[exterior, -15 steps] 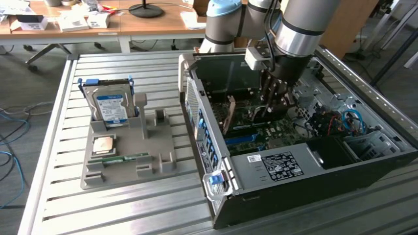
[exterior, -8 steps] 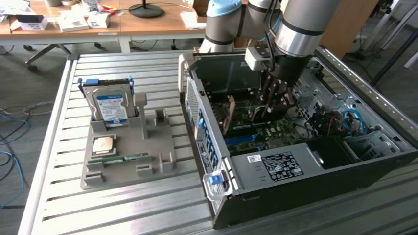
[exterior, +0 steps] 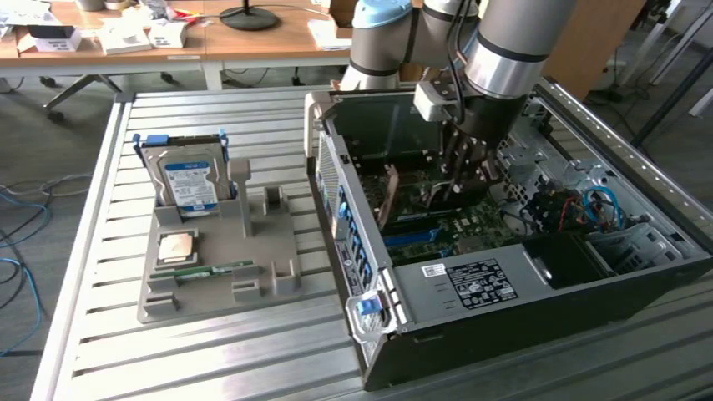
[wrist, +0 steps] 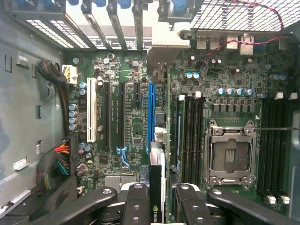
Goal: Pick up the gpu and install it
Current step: 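Insert the gpu into the slot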
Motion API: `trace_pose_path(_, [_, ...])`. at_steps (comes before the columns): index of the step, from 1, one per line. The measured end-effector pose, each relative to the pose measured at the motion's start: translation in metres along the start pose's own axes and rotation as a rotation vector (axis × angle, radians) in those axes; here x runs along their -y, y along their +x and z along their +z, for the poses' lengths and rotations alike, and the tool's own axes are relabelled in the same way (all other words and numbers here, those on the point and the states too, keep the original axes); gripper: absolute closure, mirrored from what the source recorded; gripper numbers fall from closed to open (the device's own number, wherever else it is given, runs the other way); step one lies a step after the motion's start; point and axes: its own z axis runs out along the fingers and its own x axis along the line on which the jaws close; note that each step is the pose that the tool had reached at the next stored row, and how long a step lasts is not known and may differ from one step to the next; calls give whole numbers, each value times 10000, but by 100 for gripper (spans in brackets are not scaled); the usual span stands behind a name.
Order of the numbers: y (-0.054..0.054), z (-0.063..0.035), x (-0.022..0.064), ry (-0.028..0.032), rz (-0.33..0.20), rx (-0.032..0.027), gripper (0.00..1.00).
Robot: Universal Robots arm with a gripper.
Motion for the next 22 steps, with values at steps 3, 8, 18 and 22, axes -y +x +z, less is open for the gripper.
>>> trace_pose_path(3, [1, 37, -6, -1, 1, 0, 74])
trace_pose_path(8, [2, 89, -17, -1, 1, -1, 74])
trace_pose_path(18, [7, 107, -75, 2, -5, 0, 74])
trace_pose_path(22, [37, 140, -122, 0, -43, -4, 74])
